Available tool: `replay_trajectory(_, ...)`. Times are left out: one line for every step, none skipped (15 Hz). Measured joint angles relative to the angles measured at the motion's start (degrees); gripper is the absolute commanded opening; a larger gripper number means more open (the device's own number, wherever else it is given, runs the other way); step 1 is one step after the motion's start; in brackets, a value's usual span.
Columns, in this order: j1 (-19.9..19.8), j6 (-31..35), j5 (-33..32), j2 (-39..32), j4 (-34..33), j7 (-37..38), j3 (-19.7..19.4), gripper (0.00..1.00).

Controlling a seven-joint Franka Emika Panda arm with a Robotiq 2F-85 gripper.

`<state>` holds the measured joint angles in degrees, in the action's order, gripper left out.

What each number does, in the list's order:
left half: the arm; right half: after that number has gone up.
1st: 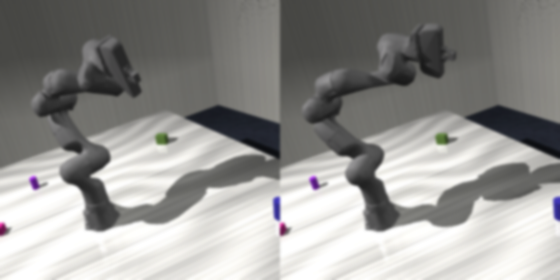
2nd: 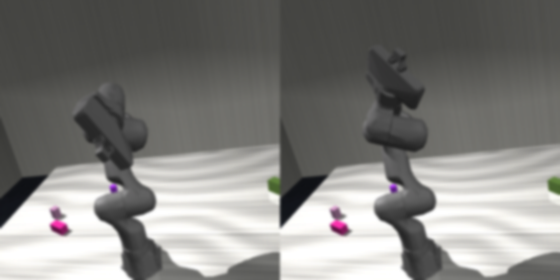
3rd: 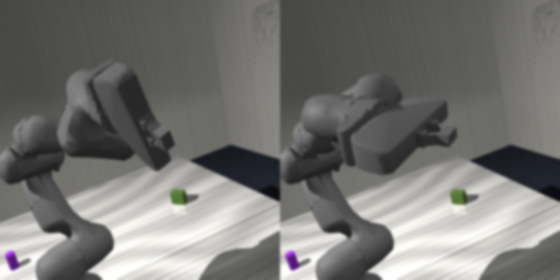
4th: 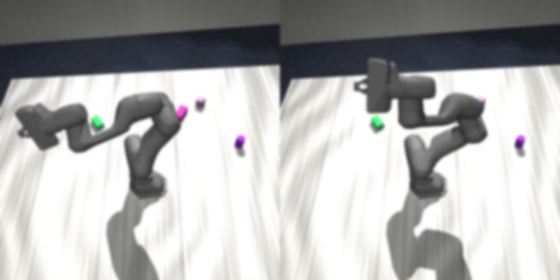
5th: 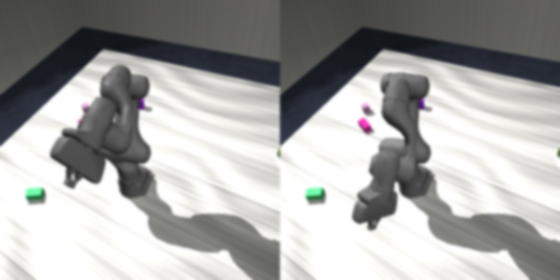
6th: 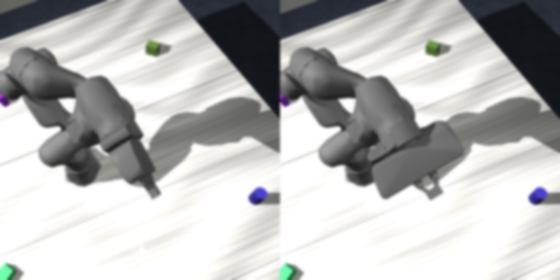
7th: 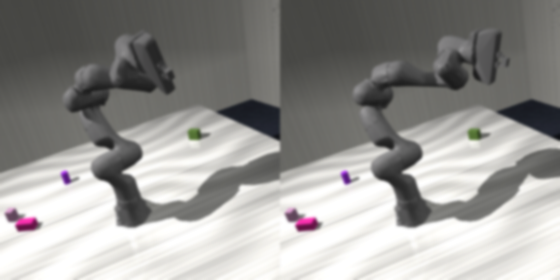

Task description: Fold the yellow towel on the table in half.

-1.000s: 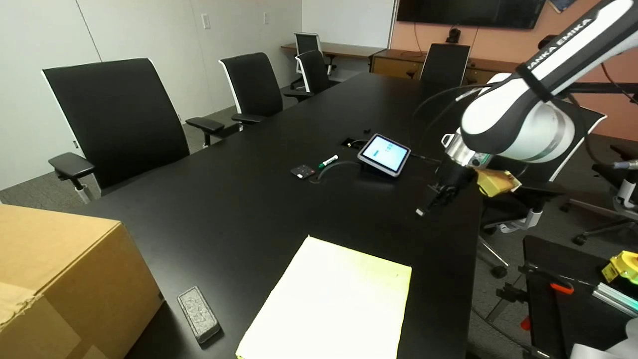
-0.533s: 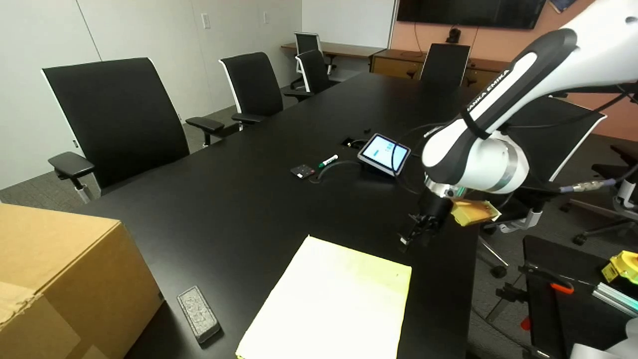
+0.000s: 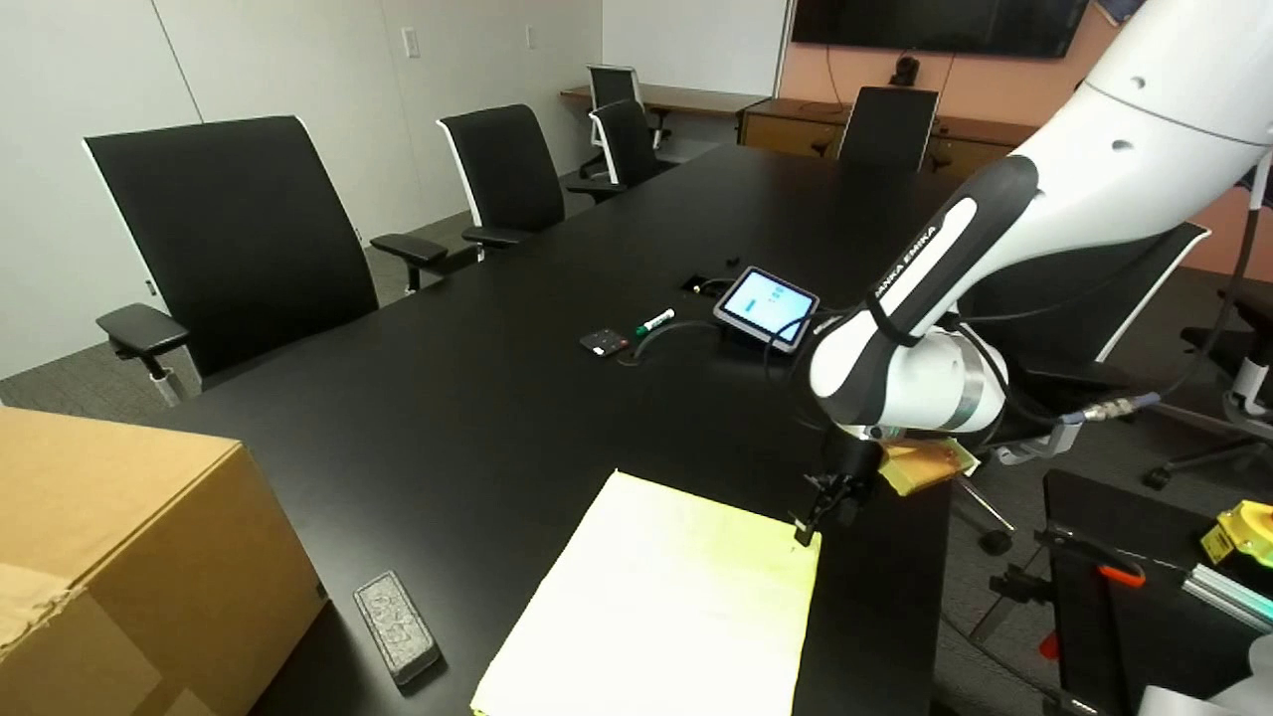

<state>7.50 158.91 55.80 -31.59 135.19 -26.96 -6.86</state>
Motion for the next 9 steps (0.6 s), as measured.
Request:
replay_trajectory(0.0, 0.0, 0.0, -0.7, -0.3, 0.0, 0.2, 1.00)
replay_trajectory(0.0, 0.0, 0.0, -1.3, -0.6, 0.0, 0.5, 1.00)
replay_trajectory(0.0, 0.0, 0.0, -1.8, -0.8, 0.0, 0.8, 1.00)
replay_trajectory(0.1, 0.0, 0.0, -2.3, -0.9, 0.0, 1.1, 1.00)
replay_trajectory(0.1, 0.0, 0.0, -2.7, -1.1, 0.0, 1.5, 1.00)
replay_trajectory(0.1, 0.1, 0.0, -2.9, -1.3, 0.0, 1.8, 1.00)
replay_trajectory(0.1, 0.1, 0.0, -2.9, -1.3, 0.0, 2.1, 1.00)
replay_trajectory(0.2, 0.2, 0.0, -2.9, -1.4, 0.0, 2.5, 1.00)
replay_trajectory(0.2, 0.3, 0.0, -2.9, -1.4, 0.0, 2.9, 1.00)
